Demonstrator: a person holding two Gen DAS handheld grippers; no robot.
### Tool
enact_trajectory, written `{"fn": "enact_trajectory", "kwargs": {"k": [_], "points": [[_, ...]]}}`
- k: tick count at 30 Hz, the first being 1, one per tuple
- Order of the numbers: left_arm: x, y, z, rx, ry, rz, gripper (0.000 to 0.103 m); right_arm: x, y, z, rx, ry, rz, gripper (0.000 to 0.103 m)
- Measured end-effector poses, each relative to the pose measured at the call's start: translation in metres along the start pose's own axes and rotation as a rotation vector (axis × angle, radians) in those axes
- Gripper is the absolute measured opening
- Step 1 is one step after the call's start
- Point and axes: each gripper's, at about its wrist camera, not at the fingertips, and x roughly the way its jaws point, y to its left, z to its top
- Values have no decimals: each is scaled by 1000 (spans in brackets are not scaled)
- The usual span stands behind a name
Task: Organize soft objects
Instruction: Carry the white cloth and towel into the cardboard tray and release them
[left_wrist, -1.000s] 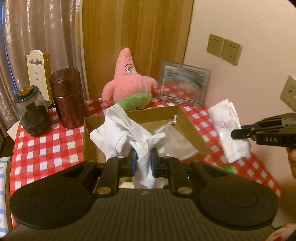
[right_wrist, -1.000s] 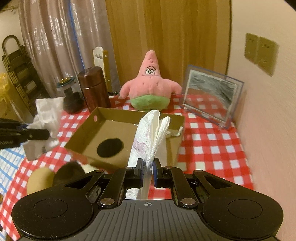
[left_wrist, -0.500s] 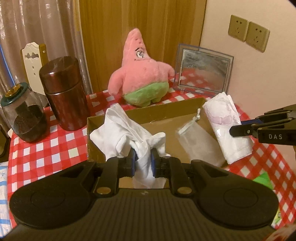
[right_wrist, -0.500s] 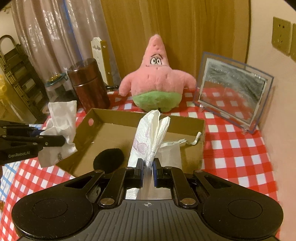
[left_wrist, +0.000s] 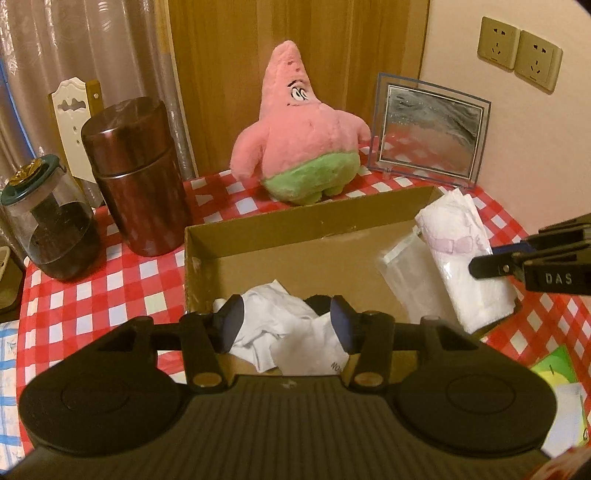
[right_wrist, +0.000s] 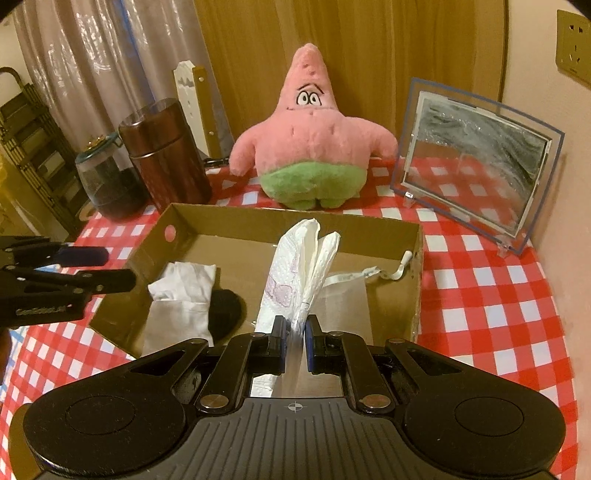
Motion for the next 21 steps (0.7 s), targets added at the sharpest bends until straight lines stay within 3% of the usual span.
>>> {"fn": "enact_trajectory", "kwargs": {"k": [6, 7, 8, 10, 13, 21], "points": [[-9, 1, 0, -8, -14, -2, 48, 4, -1, 3, -2, -4, 5, 12], [-11, 0, 1, -12, -19, -2, 49, 3, -1, 3, 0, -16, 15, 23], [-13, 0, 2, -15, -24, -2, 50, 3, -2, 4, 5, -28, 32, 48], [-19, -1, 3, -15, -34, -4, 53, 2, -4, 5, 22, -51, 64, 72], [-30, -4, 3, -9, -50, -9, 54, -8, -8, 6, 50, -99, 50, 72], [-77, -15, -11, -48, -109, -29, 58, -41, -8, -3, 58, -104, 6, 72]]}}
